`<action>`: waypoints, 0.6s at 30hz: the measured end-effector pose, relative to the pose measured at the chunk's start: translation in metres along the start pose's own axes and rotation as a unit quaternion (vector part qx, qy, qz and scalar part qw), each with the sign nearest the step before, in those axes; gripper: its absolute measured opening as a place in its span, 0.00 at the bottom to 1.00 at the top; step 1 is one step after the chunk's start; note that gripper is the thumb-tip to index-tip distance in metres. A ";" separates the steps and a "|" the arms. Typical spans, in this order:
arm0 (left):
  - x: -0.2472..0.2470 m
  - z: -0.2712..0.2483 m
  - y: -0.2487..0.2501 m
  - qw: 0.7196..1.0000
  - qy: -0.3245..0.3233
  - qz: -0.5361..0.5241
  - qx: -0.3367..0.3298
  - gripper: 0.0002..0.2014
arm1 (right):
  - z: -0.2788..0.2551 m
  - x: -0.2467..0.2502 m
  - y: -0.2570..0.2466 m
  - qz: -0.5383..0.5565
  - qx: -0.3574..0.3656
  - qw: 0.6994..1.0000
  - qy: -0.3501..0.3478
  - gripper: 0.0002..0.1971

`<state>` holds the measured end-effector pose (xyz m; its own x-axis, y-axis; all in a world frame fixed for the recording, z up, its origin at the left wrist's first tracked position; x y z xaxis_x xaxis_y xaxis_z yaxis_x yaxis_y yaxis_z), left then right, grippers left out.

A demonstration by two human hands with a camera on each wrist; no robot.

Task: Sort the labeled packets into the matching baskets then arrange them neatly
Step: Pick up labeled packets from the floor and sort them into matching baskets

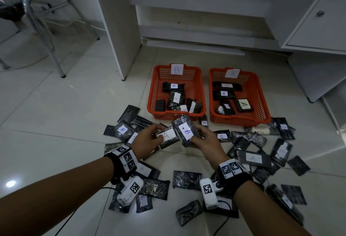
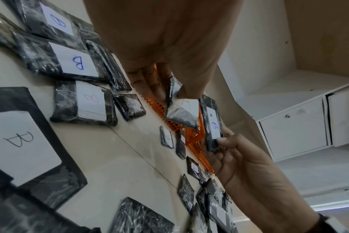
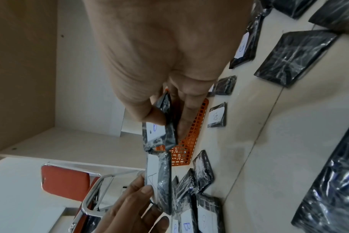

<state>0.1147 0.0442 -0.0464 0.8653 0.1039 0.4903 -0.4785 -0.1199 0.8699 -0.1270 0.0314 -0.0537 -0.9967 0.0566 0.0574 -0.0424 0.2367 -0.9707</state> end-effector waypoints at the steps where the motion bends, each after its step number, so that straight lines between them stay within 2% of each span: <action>1: 0.001 -0.001 -0.001 1.000 0.005 -0.005 0.003 0.13 | 0.001 0.000 -0.001 -0.007 0.005 1.000 0.009 0.18; 9: 0.017 -0.002 -0.010 0.999 0.040 -0.008 0.028 0.14 | 0.011 0.003 -0.009 -0.030 0.037 0.997 0.061 0.16; 12: 0.019 0.000 -0.011 0.998 0.055 -0.011 0.028 0.14 | 0.021 0.019 -0.013 -0.005 0.037 0.991 0.127 0.17; 15: 0.018 0.003 -0.013 0.998 0.059 -0.015 0.033 0.14 | 0.035 0.050 -0.028 -0.009 0.072 0.974 0.214 0.19; 18: 0.014 0.007 -0.015 0.998 0.061 -0.007 0.025 0.10 | 0.055 0.078 -0.034 -0.022 0.093 0.963 0.253 0.18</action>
<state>0.1354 0.0408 -0.0531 0.8463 0.2244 0.4831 -0.4550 -0.1670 0.8747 -0.2075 -0.0255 -0.0287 -0.8350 0.5263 0.1608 -0.1433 0.0741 -0.9869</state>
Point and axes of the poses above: each hand's wrist, its own z-axis towards the middle knuckle, its own x-axis out of the back of the hand, y = z × x, the point moved 6 cm from there along z, towards the middle knuckle, and after that the axes turned 12 degrees about y, right-handed, at the moved point
